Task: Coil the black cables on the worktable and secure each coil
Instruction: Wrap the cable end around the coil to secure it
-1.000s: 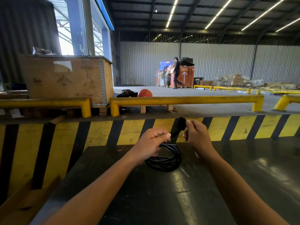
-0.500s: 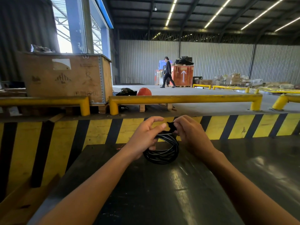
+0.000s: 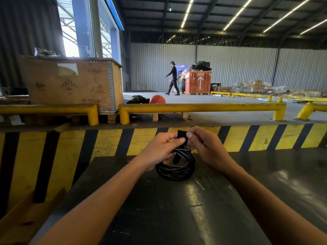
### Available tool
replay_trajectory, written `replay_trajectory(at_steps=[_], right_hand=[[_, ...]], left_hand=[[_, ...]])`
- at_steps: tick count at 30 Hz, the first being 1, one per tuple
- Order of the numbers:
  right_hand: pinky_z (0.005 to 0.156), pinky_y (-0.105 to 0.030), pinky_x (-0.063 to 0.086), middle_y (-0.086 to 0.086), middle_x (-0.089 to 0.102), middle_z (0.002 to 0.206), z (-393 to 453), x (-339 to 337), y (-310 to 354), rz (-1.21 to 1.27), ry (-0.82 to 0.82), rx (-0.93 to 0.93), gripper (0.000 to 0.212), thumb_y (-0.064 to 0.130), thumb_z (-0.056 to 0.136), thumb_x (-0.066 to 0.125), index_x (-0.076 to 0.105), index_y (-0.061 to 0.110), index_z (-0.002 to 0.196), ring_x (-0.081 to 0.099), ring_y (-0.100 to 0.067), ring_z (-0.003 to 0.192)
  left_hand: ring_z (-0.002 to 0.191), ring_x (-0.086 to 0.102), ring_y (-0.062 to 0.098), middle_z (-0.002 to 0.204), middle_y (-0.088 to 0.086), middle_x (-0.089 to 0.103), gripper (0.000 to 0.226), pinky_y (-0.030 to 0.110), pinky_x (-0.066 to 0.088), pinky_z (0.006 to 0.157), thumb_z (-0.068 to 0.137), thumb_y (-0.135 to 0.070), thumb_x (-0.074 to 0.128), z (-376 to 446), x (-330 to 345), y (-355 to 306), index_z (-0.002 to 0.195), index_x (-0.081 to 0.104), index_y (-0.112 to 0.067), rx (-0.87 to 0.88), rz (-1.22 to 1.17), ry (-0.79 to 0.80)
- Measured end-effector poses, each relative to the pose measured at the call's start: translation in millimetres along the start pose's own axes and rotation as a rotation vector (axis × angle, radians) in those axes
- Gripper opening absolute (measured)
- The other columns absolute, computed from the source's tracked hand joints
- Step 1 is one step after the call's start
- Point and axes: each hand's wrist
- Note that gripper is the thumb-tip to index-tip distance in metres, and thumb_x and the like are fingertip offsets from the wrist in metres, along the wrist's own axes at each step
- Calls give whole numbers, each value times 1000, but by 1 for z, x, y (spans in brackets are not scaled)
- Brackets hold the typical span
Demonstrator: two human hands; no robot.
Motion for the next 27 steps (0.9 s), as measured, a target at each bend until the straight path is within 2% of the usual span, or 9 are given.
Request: replay_trajectory(at_steps=[3, 5, 8, 10, 13, 16, 20, 25, 27], right_hand=[[71, -34, 58, 3, 65, 74, 0, 0, 0, 46, 7, 68, 9, 14, 94, 49, 57, 17, 92, 66, -9, 73], [74, -37, 58, 2, 67, 78, -3, 1, 0, 13, 3, 115, 10, 16, 93, 51, 57, 14, 101, 67, -12, 77], [74, -29, 57, 1, 67, 86, -8, -3, 6, -114, -81, 120, 23, 20, 89, 59, 55, 12, 110, 66, -13, 81], [75, -22, 54, 2, 64, 97, -13, -8, 15, -143, -109, 28, 28, 23, 83, 66, 58, 14, 108, 62, -11, 87], [85, -9, 39, 3, 51, 125, -19, -6, 26, -295, 42, -91, 35, 29, 78, 71, 59, 20, 110, 47, -4, 109], [96, -17, 35, 2, 36, 141, -23, 8, 23, -416, 138, -93, 37, 28, 79, 69, 55, 24, 114, 38, -7, 123], [95, -27, 44, -3, 48, 134, -25, 19, 16, -411, 35, -95, 20, 23, 83, 64, 61, 19, 103, 49, -16, 119], [85, -11, 39, -1, 56, 120, -23, 22, 12, -282, -42, -75, 13, 21, 88, 59, 67, 17, 97, 52, -7, 106], [83, -12, 41, 0, 57, 117, -21, 19, 10, -182, -107, -14, 13, 20, 87, 60, 69, 15, 95, 52, -6, 104]], left_hand=[[38, 30, 7, 43, -9, 43, 21, 25, 21, 40, 97, -26, 49, 1, 1, 3, 87, 67, -20, -6, 21, -42], [38, 30, 8, 46, -7, 39, 22, 25, 22, 40, 96, -27, 49, 2, 2, 6, 87, 65, -14, -30, 11, -63], [40, 31, 9, 47, -4, 39, 24, 25, 23, 41, 96, -26, 50, 3, 2, 8, 81, 62, -13, -79, -24, -101], [41, 33, 9, 50, -1, 41, 25, 23, 26, 40, 96, -26, 51, 4, 0, 7, 86, 63, -7, -118, -27, -131], [42, 33, 10, 54, 3, 39, 35, 21, 29, 38, 95, -27, 51, 8, -4, 8, 102, 60, 6, -190, -50, -189], [42, 34, 10, 52, 1, 39, 34, 23, 29, 40, 95, -27, 51, 9, -4, 9, 105, 60, 4, -234, -83, -221], [39, 35, 9, 51, 1, 39, 31, 23, 30, 40, 96, -27, 49, 8, 3, 10, 104, 60, 1, -259, -92, -220], [37, 34, 6, 49, -3, 40, 32, 22, 30, 39, 96, -29, 49, 7, 7, 13, 103, 61, 0, -234, -81, -227], [37, 34, 6, 47, -5, 39, 31, 22, 28, 38, 96, -30, 48, 6, 8, 16, 97, 61, -2, -178, -54, -206]])
Point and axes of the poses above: each hand's wrist, its own z-axis towards the middle knuckle, its own x-axis out of the palm, y = z × x
